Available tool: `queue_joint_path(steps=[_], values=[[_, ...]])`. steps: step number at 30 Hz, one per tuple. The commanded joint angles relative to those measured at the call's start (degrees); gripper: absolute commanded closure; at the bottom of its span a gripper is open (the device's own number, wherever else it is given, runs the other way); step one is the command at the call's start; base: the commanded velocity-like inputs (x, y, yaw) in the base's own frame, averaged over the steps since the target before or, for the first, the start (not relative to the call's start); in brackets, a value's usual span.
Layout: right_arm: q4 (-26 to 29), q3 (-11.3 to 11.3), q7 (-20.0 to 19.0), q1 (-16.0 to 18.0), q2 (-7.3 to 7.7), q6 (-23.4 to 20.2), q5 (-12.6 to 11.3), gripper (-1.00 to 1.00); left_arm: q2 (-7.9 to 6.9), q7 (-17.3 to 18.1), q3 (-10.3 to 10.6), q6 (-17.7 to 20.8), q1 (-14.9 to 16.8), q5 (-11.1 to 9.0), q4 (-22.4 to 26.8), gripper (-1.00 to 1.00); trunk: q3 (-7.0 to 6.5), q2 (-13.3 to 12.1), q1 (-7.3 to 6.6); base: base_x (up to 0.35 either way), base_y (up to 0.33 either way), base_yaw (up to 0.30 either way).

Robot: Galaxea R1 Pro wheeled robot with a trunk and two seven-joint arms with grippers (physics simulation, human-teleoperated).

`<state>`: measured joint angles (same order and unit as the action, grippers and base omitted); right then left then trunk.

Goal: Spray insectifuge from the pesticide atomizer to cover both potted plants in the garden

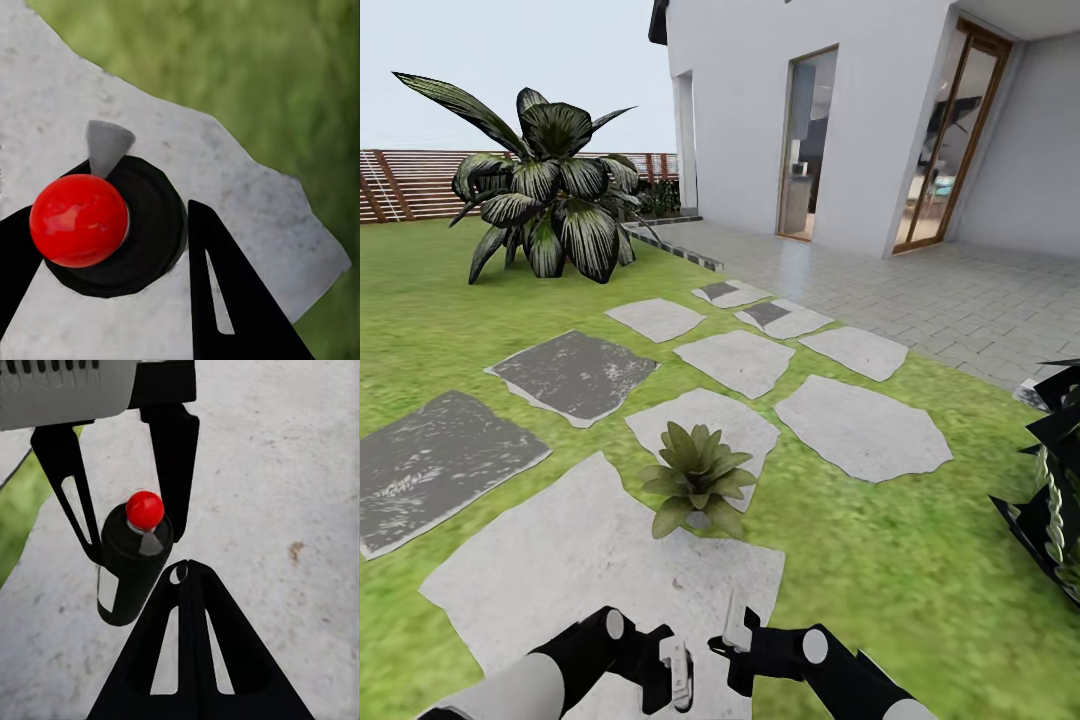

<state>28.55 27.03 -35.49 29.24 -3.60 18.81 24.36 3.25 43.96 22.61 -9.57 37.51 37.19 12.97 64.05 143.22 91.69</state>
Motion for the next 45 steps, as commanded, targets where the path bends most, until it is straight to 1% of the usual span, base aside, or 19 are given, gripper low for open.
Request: queue_joint_path(steps=[1, 4, 8, 13, 16, 30, 34, 37, 40, 45], values=[[0.02, -0.04, 0.07, 0.03, -0.01, 0.35, 0.6, 1.0, 0.11, 0.08, -0.21, -0.38, 0.0, 0.6, 0.34, 1.0, 0.05, 0.02, -0.01, 0.0, 0.0, 0.0], [0.52, -0.04, 0.07, 0.03, -0.01, 0.35, 0.6, 1.0, 0.26, 0.07, -0.28, -0.36, -0.13, 0.45, 1.91, 1.0, 0.05, 0.02, -0.01, 0.0, 0.0, 0.0], [0.68, -0.04, 0.07, 0.03, -0.01, 0.35, 0.6, 1.0, 0.3, 0.24, -0.32, -0.45, -0.2, 0.41, 2.27, 1.0, 0.05, 0.02, -0.01, 0.0, 0.0, 0.0], [0.64, -0.05, 0.07, 0.03, -0.01, 0.35, 0.6, 1.0, 0.21, 0.57, -0.43, -2.64, -0.32, 0.34, 2.24, 1.0, 0.05, 0.02, -0.01, 0.0, 0.0, 0.0], [0.63, -0.04, 0.07, 0.03, -0.01, 0.35, 0.6, 1.0, 0.13, 0.71, -0.53, -3.2, -0.33, 0.34, 2.19, 1.0, 0.05, 0.02, -0.01, 0.0, 0.0, 0.0], [0.63, -0.05, 0.07, 0.03, -0.01, 0.35, 0.68, 1.0, 0.31, 1.3, -0.55, -3.44, -0.26, 0.09, 2.22, 1.0, 0.05, 0.02, -0.01, 0.0, 0.0, 0.0], [0.63, -0.04, 0.07, 0.03, -0.01, 0.35, 0.69, 1.0, 0.92, 1.3, -0.62, -3.44, -0.25, 0.07, 2.23, 1.0, 0.05, 0.02, -0.01, 0.0, 0.0, 0.0], [0.63, -0.04, 0.07, 0.03, -0.01, 0.35, 0.69, 1.0, 1.03, 1.3, -0.63, -3.55, -0.25, 0.07, 2.23, 1.0, 0.05, 0.02, -0.01, 0.0, 0.0, 0.0], [0.63, -0.05, 0.07, 0.03, -0.01, 0.35, 0.69, 1.0, 1.05, 1.3, -0.64, -5.67, -0.25, 0.0, 2.09, 1.0, 0.05, 0.02, -0.01, 0.0, 0.0, 0.0], [0.63, -0.06, 0.09, 0.03, -0.01, 0.35, 0.69, 1.0, 1.04, 1.3, -0.64, -6.52, -0.25, -0.01, 1.94, 1.0, 0.05, 0.02, -0.01, 0.0, 0.0, 0.0]])
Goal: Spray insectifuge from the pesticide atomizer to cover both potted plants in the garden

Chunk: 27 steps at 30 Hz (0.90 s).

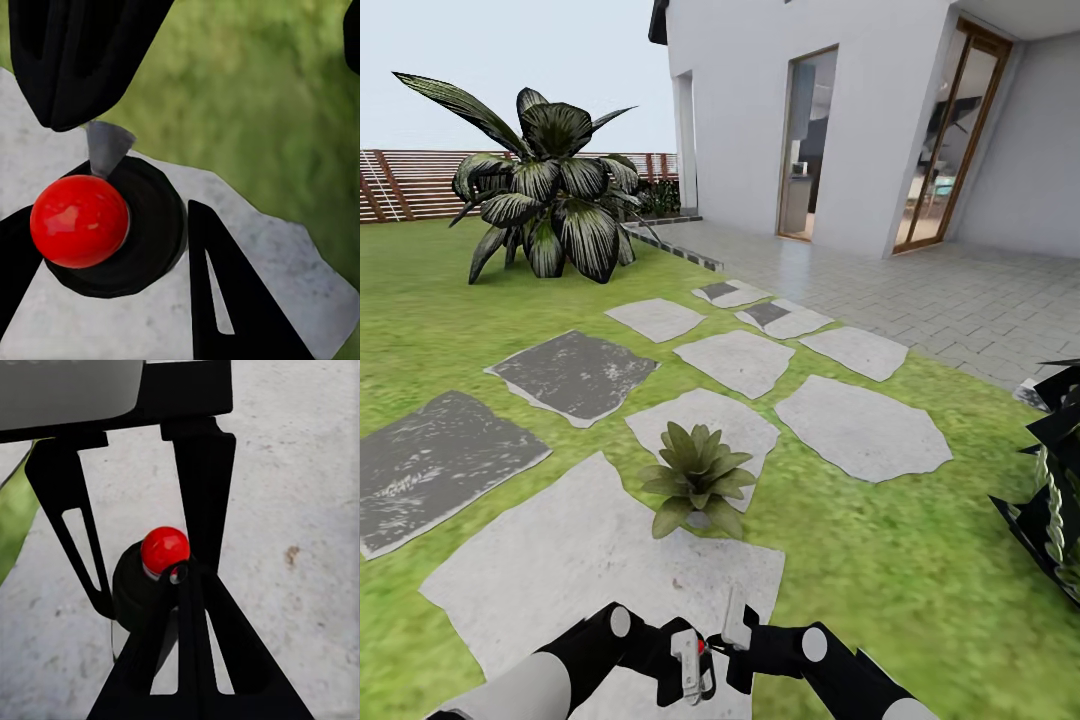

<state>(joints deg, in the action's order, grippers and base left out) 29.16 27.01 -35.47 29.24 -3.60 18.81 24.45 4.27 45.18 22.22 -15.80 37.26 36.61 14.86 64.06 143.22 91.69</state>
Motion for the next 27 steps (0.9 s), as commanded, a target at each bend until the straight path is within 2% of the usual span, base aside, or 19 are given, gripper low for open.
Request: queue_joint_path(steps=[1, 12, 16, 25, 27], values=[[0.02, -0.04, 0.06, 0.02, -0.01, 0.35, 0.6, 1.0, 0.01, 0.09, -0.25, -0.32, 0.01, 0.59, 0.04, 1.0, 0.05, 0.02, -0.01, 0.0, 0.0, 0.0], [0.02, -0.03, 0.07, 0.02, -0.01, 0.35, 0.6, 1.0, -0.1, 0.09, -0.43, -0.41, 0.01, 0.6, -0.4, 1.0, 0.05, 0.02, -0.01, 0.0, 0.0, 0.0], [-0.03, -0.03, 0.06, 0.02, -0.01, 0.35, 0.6, 1.0, -1.03, 0.04, -0.35, -0.51, -0.05, 0.68, -0.58, 1.0, 0.05, 0.02, -0.01, 0.0, 0.0, 0.0], [-0.37, -0.03, 0.1, 0.02, 0.11, 0.35, 0.69, 1.0, -8.16, -0.03, -0.16, -0.37, -0.47, 0.8, -0.75, 1.0, 0.05, 0.02, -0.01, 0.0, 0.0, 0.0], [-0.44, -0.03, 0.13, 0.02, 0.19, 0.35, 0.69, 1.0, -10.41, -0.07, -0.16, -0.42, -0.51, 0.8, -0.72, 1.0, 0.05, 0.02, -0.01, 0.0, 0.0, 0.0]])
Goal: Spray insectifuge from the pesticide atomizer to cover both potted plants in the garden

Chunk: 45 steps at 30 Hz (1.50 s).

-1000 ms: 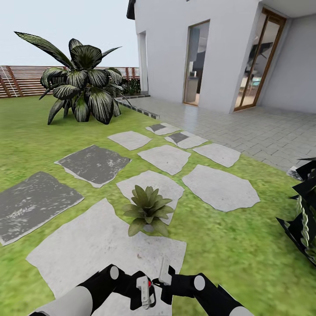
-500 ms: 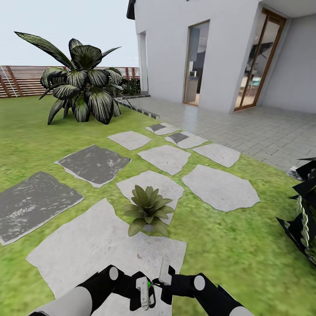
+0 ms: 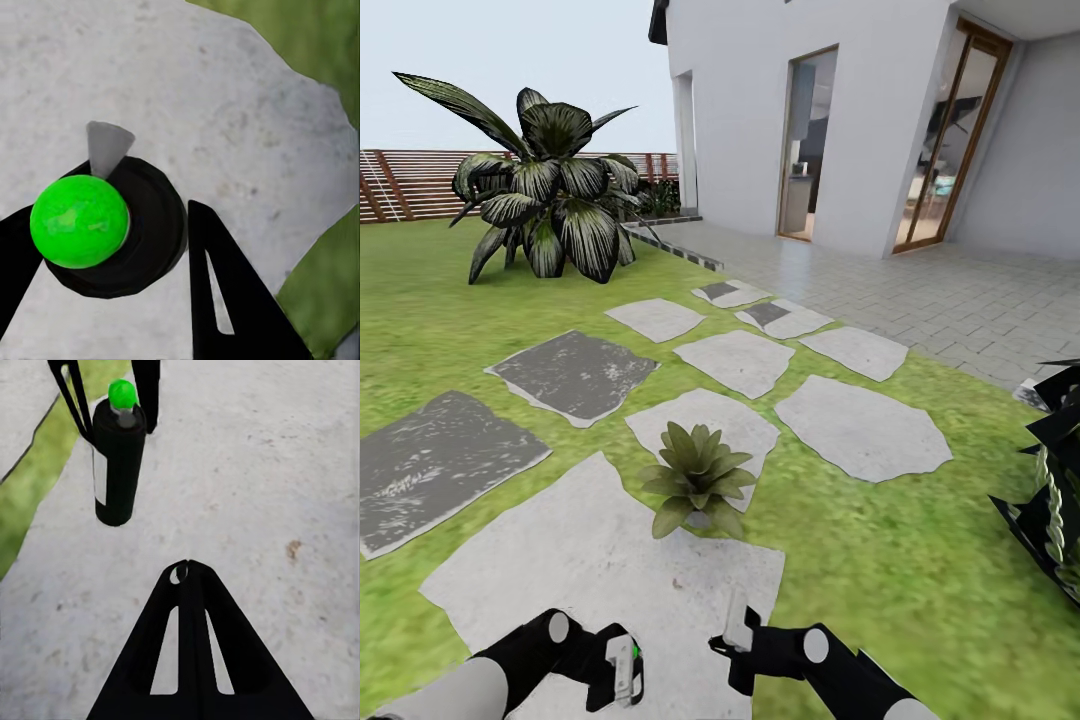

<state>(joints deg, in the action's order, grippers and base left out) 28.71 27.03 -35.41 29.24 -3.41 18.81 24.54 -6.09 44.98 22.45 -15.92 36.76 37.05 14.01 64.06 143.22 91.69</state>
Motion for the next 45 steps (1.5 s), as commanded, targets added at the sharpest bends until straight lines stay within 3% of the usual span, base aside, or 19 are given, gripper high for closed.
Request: queue_joint_path(steps=[1, 2, 8, 10, 12, 15, 16, 18, 19, 21, 22, 23, 25, 27, 29, 32, 38, 41, 45], values=[[-0.01, -0.05, 0.07, 0.03, 0.07, 0.35, 0.6, 1.0, -0.78, 0.12, -0.39, -0.31, -0.01, 0.34, 0.13, 1.0, 0.05, 0.02, -0.01, 0.0, 0.0, 0.0], [-0.06, -0.05, 0.08, 0.03, 0.23, 0.35, 0.6, -1.0, -1.82, 0.11, -0.39, -0.33, -0.01, 0.32, 0.11, 1.0, 0.05, 0.02, -0.01, 0.0, 0.0, 0.0], [-0.97, -0.21, 0.42, 0.03, 1.26, 0.29, 0.61, -1.0, -5.89, -0.35, -0.8, 0.13, -0.02, 0.27, 0.17, 1.0, 0.05, 0.02, -0.01, 0.0, 0.0, 0.0], [-3.52, -0.34, 1.35, 0.03, 2.22, 0.38, 0.56, -1.0, -6.43, -0.94, -3.2, 0.35, -0.02, -0.16, 0.21, 1.0, 0.05, 0.02, -0.01, 0.0, 0.0, 0.0], [-7.74, -0.35, 5.76, 0.03, 3.86, 0.53, 0.36, -1.0, -6.56, -1.55, -8.12, 0.51, -0.02, -1.25, 0.25, 1.0, 0.05, 0.02, -0.01, 0.0, 0.0, 0.0], [-17.7, -0.4, 22.54, -0.02, 5.12, 0.6, -0.4, -1.0, -6.32, -2.03, -19.36, 0.95, 0.06, -1.88, 0.4, 1.0, 0.05, 0.02, -0.01, 0.0, 0.0, 0.0], [-20.31, -0.47, 26.99, -0.03, 5.17, 0.6, -1.37, -1.0, -6.19, -2.08, -21.85, 1.46, 0.06, -1.92, 0.53, 1.0, 0.05, 0.02, -0.01, 0.0, 0.0, 0.0], [-24.33, -1.11, 35.54, -0.16, 5.21, 0.61, -5.64, -1.0, -5.96, -2.1, -26.28, 3.71, 0.11, -1.95, 0.77, 1.0, 0.05, 0.02, -0.01, 0.0, 0.0, 0.0], [-25.65, -1.7, 40.19, -0.29, 5.21, 0.61, -10.28, -1.0, -5.84, -2.09, -28.63, 6.14, 0.26, -1.98, 0.98, 1.0, 0.05, 0.02, -0.01, 0.0, 0.0, 0.0], [-26.5, -2.18, 43.61, -0.58, 5.22, 0.61, -17.43, -1.0, -5.66, -2.14, -30.31, 10.06, 0.62, -2.07, 1.22, 1.0, 0.05, 0.02, -0.01, 0.0, 0.0, 0.0], [-26.82, -2.34, 44.8, -0.86, 5.24, 0.61, -23.12, -1.0, -5.59, -2.11, -30.94, 13.54, 0.94, -2.2, 1.63, 1.0, 0.05, 0.02, -0.01, 0.0, 0.0, 0.0], [-27.01, -2.42, 45.45, -1.21, 5.24, 0.61, -28.48, -1.0, -5.53, -2.06, -31.29, 17.54, 1.6, -2.63, 2.62, 1.0, 0.05, 0.02, -0.01, 0.0, 0.0, 0.0], [-27.15, -2.48, 45.91, -1.96, 5.29, 0.61, -35.45, -1.0, -4.95, -1.98, -31.51, 24.75, 2.63, -4.13, 5.16, 1.0, 0.05, 0.02, -0.01, 0.0, 0.0, 0.0], [-27.19, -2.49, 46.04, -2.34, 5.35, 0.61, -38.88, -1.0, -3.93, -1.94, -31.42, 30.73, 3.18, -5.13, 7.8, 1.0, 0.05, 0.02, -0.01, 0.0, 0.0, 0.0], [-27.2, -2.5, 46.1, -2.66, 5.4, 0.61, -40.7, -1.0, -2.5, -1.81, -31.17, 37.8, 3.74, -5.51, 11.53, 1.0, 0.05, 0.02, -0.01, 0.0, 0.0, 0.0], [-27.21, -2.51, 46.13, -3.09, 5.37, 0.61, -41.48, -1.0, -0.61, -1.6, -30.95, 45.99, 4.57, -5.59, 16.05, 1.0, 0.05, 0.02, -0.01, 0.0, 0.0, 0.0], [-27.15, -2.55, 47.4, -3.39, 5.42, 0.69, -41.75, -1.0, 1.65, -0.57, -30.4, 58.36, 8.91, -5.41, 17.25, 1.0, 0.05, 0.02, -0.01, 0.0, 0.0, 0.0], [-27.13, -2.51, 55.83, -3.4, 5.35, 0.67, -41.78, -1.0, 2.09, 2.32, -24.53, 67.92, 12.04, -5.31, 17.14, 1.0, 0.05, 0.02, -0.01, 0.0, 0.0, 0.0], [-27.05, -2.43, 58.25, -3.41, 5.1, 0.7, -41.88, -1.0, 1.72, 9.21, -18.71, 72.27, 13.1, -5.14, 17.45, 1.0, 0.05, 0.02, -0.01, 0.0, 0.0, 0.0]])
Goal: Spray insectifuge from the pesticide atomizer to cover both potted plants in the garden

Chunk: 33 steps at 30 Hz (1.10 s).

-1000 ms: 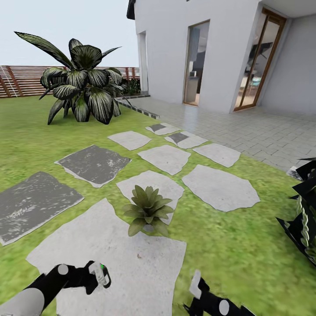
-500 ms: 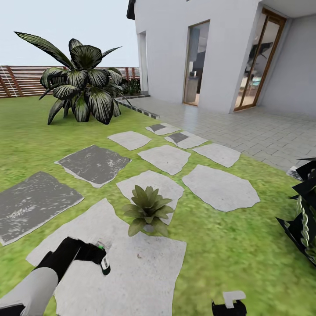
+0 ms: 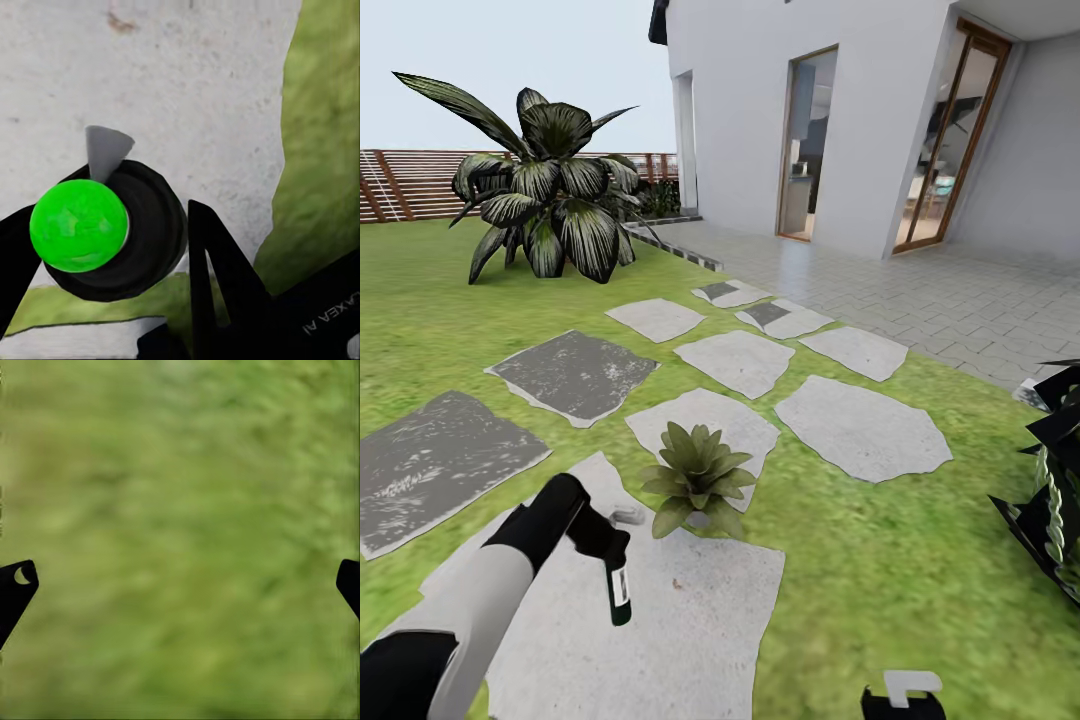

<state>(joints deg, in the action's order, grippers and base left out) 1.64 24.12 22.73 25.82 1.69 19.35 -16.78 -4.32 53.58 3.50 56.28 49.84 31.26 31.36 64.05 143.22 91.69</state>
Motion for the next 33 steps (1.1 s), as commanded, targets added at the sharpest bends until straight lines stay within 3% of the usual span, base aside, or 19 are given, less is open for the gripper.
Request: queue_joint_path(steps=[1, 4, 7, 9, 14, 27, 33], values=[[0.02, 0.48, 0.21, 0.01, -0.15, 0.16, -0.55, -1.0, 0.01, 1.26, 0.82, 0.25, 0.0, 0.79, 0.1, 1.0, 0.05, 0.02, -0.01, 0.0, 0.0, 0.0], [0.03, 0.56, 0.29, 0.0, -0.61, 0.16, -0.53, -1.0, -0.24, 2.22, 4.11, 0.8, -0.41, 2.24, 0.1, 1.0, 0.05, 0.02, -0.01, 0.0, 0.0, 0.0], [-0.01, 0.52, 0.23, 0.01, -0.63, 0.16, -0.53, -1.0, -0.63, 2.37, 5.27, 1.0, -0.46, 2.85, 0.1, 1.0, 0.05, 0.02, -0.01, 0.041, -0.002, 0.0], [-0.01, 0.5, -0.67, -0.01, -0.42, 0.16, -0.53, -1.0, -0.69, 2.4, 5.48, 1.14, -0.28, 2.98, 0.1, 1.0, 0.05, 0.02, -0.01, 0.201, -0.071, 0.0], [0.03, 0.39, -8.2, 0.01, 0.13, 0.16, -0.55, -1.0, -0.47, 2.41, 5.64, 1.28, -0.14, 3.02, 0.1, 1.0, 0.05, 0.02, -0.01, 0.249, -0.173, 0.0], [-0.09, 0.65, -9.3, 0.0, 0.07, 0.03, -0.07, -1.0, -0.19, 2.41, 5.98, 1.28, -0.68, 3.07, 0.01, 1.0, 0.05, 0.02, -0.01, 0.163, -0.269, 0.0], [-0.15, 0.67, -9.36, 0.01, 0.07, -0.01, -0.09, -1.0, -0.71, 2.33, 5.97, 1.22, -0.86, 3.44, -0.65, 1.0, 0.05, 0.02, -0.01, 0.065, -0.052, 0.0]])
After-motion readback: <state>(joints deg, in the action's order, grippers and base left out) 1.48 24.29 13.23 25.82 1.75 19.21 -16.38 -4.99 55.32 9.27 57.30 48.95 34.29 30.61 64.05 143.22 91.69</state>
